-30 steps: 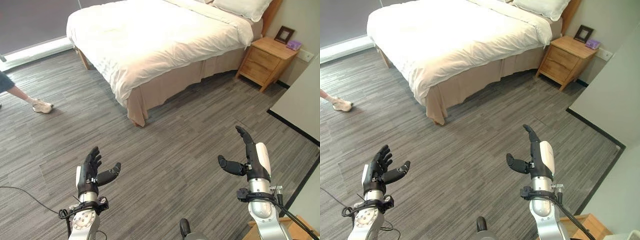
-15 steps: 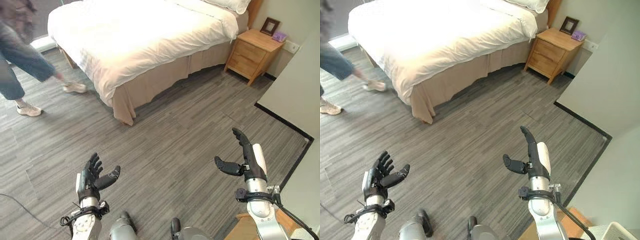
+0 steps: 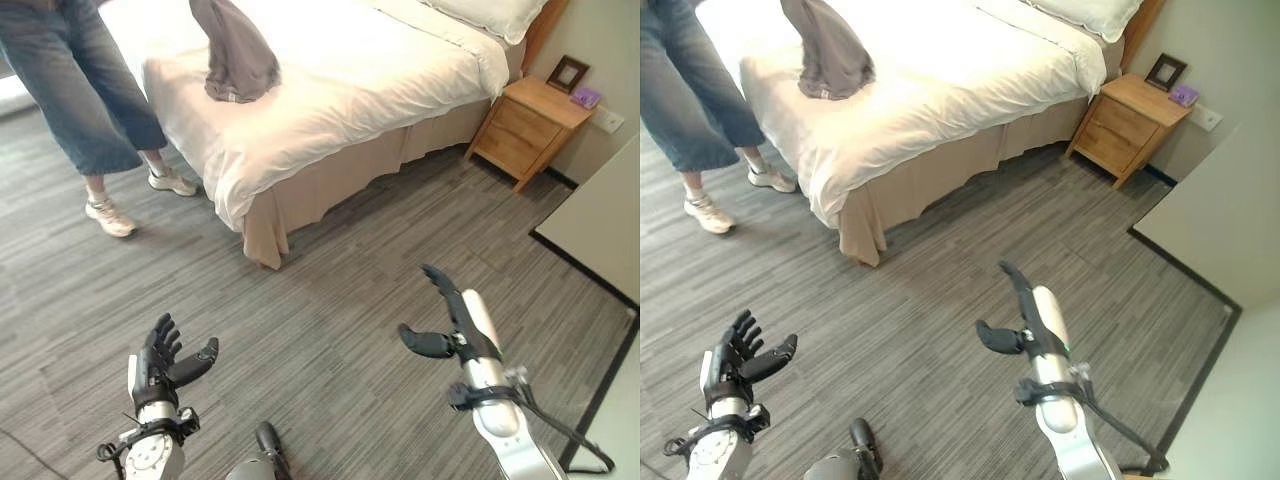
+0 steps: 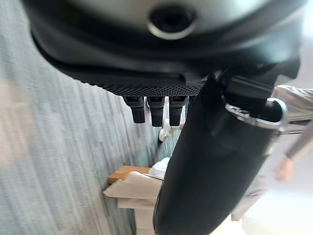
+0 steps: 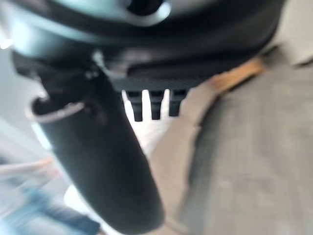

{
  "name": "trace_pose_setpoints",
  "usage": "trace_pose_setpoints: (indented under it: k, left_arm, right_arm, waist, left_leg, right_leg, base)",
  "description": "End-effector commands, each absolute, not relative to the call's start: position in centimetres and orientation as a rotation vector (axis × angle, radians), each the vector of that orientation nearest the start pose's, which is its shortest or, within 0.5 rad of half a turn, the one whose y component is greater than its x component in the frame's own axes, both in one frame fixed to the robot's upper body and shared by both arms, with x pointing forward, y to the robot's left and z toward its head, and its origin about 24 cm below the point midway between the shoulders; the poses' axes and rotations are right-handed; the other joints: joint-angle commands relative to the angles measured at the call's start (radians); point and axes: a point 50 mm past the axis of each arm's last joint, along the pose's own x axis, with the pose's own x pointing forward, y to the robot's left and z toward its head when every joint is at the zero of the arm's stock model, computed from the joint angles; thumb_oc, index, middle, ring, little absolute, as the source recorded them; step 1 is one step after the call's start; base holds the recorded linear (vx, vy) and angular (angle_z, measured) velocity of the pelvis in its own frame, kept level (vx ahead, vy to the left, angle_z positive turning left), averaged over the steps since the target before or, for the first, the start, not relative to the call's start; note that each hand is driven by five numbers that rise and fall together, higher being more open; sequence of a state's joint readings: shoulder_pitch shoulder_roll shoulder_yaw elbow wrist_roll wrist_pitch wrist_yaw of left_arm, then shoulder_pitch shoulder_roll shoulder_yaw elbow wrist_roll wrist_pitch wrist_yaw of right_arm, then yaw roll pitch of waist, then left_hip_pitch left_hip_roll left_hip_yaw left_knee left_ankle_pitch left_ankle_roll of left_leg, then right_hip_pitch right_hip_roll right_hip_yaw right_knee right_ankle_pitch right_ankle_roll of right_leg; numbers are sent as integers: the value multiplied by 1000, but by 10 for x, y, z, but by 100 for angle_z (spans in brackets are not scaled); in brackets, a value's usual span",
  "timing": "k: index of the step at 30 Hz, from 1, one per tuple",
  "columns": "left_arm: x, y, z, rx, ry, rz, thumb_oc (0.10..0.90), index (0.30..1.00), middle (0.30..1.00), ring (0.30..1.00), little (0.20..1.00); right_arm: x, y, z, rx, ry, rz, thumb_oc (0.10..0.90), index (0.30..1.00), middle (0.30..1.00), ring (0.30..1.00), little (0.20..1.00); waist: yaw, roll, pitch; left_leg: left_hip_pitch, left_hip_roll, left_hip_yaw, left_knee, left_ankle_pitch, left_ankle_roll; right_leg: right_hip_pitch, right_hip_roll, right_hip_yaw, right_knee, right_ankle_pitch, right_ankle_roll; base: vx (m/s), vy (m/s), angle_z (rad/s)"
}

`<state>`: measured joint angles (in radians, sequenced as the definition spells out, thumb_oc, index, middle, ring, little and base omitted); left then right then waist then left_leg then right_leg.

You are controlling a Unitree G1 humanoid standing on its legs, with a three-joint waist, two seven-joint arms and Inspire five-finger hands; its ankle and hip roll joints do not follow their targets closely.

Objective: Pick up bed clothes into laundry basket.

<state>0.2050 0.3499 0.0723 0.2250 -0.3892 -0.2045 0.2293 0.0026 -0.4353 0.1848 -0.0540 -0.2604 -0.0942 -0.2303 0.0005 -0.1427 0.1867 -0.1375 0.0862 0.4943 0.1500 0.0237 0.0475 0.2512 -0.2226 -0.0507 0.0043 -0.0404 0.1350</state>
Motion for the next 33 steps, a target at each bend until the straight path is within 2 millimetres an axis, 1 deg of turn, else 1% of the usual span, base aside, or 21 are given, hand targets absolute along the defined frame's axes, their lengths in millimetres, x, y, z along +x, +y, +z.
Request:
trace_pose_setpoints:
  k: [1,2,4,5,6,7,8,9,10,11,12,13,17,20,22,23,26,28,31,32,33]
  left_arm:
    - [208,267,30,119,-17,325,800,900,900,900,900]
    - [209,268,31,120,-20,327,800,900,900,900,900]
    - [216,270,40,158,-56,323,800,900,900,900,900]
    - [216,271,41,159,-57,324,800,900,900,900,900]
    - [223,272,49,185,-86,314,800,900,900,900,900]
    - [228,270,54,189,-106,304,800,900,900,900,900]
    - [231,269,56,195,-116,290,800,900,900,900,900]
    - [234,267,60,198,-135,279,800,900,900,900,900]
    - [241,263,66,198,-162,257,800,900,900,900,900]
    - [241,263,66,198,-162,257,800,900,900,900,900]
    - [246,259,71,192,-187,239,800,900,900,900,900]
    - [248,259,73,200,-194,234,800,900,900,900,900]
    - [250,260,76,235,-207,238,800,900,900,900,900]
    - [255,258,79,251,-219,225,800,900,900,900,900]
    - [256,258,77,264,-212,225,800,900,900,900,900]
    - [255,258,77,275,-212,220,800,900,900,900,900]
    - [254,257,76,278,-208,218,800,900,900,900,900]
    - [255,255,76,249,-211,222,800,900,900,900,900]
    - [254,256,74,182,-209,231,800,900,900,900,900]
    - [253,256,74,164,-214,239,800,900,900,900,900]
    - [252,258,73,162,-204,249,800,900,900,900,900]
  right_arm:
    - [277,-190,149,-727,-557,-61,800,900,900,900,900]
    - [278,-189,149,-725,-561,-61,800,900,900,900,900]
    - [284,-186,165,-703,-621,-84,800,900,900,900,900]
    - [284,-186,165,-701,-623,-83,800,900,900,900,900]
    - [287,-183,181,-682,-682,-100,800,900,900,900,900]
    - [289,-181,189,-680,-714,-101,800,900,900,900,900]
    - [289,-181,195,-686,-736,-99,800,900,900,900,900]
    - [288,-182,201,-683,-753,-106,800,900,900,900,900]
    - [289,-183,208,-686,-776,-108,800,900,900,900,900]
    - [289,-183,208,-686,-776,-108,800,900,900,900,900]
    - [290,-184,214,-705,-793,-110,800,900,900,900,900]
    - [291,-184,218,-724,-805,-108,800,900,900,900,900]
    - [293,-185,225,-782,-829,-113,800,900,900,900,900]
    - [297,-189,227,-824,-825,-135,800,900,900,900,900]
    - [300,-190,227,-825,-819,-143,800,900,900,900,900]
    - [302,-187,231,-837,-832,-142,800,900,900,900,900]
    - [303,-189,227,-856,-820,-147,800,900,900,900,900]
    - [304,-187,229,-851,-827,-148,800,900,900,900,900]
    - [305,-183,233,-858,-841,-139,800,900,900,900,900]
    - [306,-183,237,-866,-853,-139,800,900,900,900,900]
    - [306,-185,237,-869,-846,-144,800,900,900,900,900]
  waist:
    - [12,-5,-39]
    - [16,2,-37]
    - [1,7,-23]
    - [2,11,-21]
    - [-9,13,-11]
    - [-21,23,3]
    - [-29,22,3]
    - [-37,25,8]
    - [-53,19,9]
    - [-54,21,10]
    - [-61,10,5]
    - [-63,5,3]
    - [-79,3,-1]
    - [-106,-14,-6]
    - [-114,-18,-15]
    - [-115,-15,-20]
    - [-132,-10,-32]
    - [-142,15,-26]
    - [-141,33,-13]
    - [-136,22,-5]
    - [-122,12,7]
  left_leg:
    - [42,33,-110,-206,101,-89]
    - [34,46,-94,-201,117,-81]
    - [107,27,-102,-227,53,-62]
    - [101,36,-89,-224,67,-57]
    - [158,26,-92,-235,10,-61]
    - [167,37,-91,-237,21,-60]
    - [189,29,-112,-237,-9,-71]
    - [193,32,-110,-237,0,-70]
    - [211,31,-133,-237,-20,-84]
    - [213,33,-134,-237,-21,-85]
    - [236,21,-157,-237,-51,-92]
    - [247,16,-160,-237,-57,-95]
    - [302,8,-171,-237,-96,-106]
    - [355,-8,-198,-237,-131,-109]
    - [400,-25,-206,-233,-159,-107]
    - [439,-36,-224,-206,-210,-97]
    - [443,-37,-247,-154,-243,-109]
    - [403,-8,-258,4,-200,-160]
    - [285,102,-224,377,-2,-246]
    - [229,122,-209,515,46,-263]
    - [183,147,-192,627,58,-266]
  right_leg:
    - [-35,24,-30,401,105,72]
    - [-44,32,-27,400,117,68]
    - [-139,14,-42,563,156,83]
    - [-145,20,-44,561,164,77]
    - [-218,-43,-128,555,138,74]
    - [-243,-40,-173,504,115,49]
    - [-265,-31,-172,440,51,46]
    - [-278,-14,-187,351,28,28]
    - [-279,24,-177,165,4,25]
    - [-273,27,-180,158,7,25]
    - [-297,45,-156,18,38,34]
    - [-318,46,-153,-22,67,39]
    - [-375,76,-167,-77,111,52]
    - [-409,92,-164,-80,137,51]
    - [-406,102,-191,-64,146,43]
    - [-372,110,-211,-50,134,30]
    - [-342,120,-189,-51,128,6]
    - [-318,117,-202,-44,119,-22]
    - [-226,136,-214,-83,75,-93]
    - [-197,138,-212,-92,56,-118]
    - [-164,142,-212,-92,34,-132]
  base:
    - [334,286,7]
    - [333,290,27]
    - [221,190,53]
    - [392,234,28]
    - [326,150,38]
    - [556,193,15]
    - [318,32,28]
    - [461,-15,28]
    - [270,-50,53]
    - [453,-50,92]
    - [329,-33,83]
    - [342,-26,86]
    - [316,-32,51]
    - [424,-84,28]
    - [415,-82,32]
    - [402,-91,19]
    - [326,-125,23]
    - [297,-159,51]
    - [267,-212,24]
    - [286,-252,18]
    - [292,-265,-10]
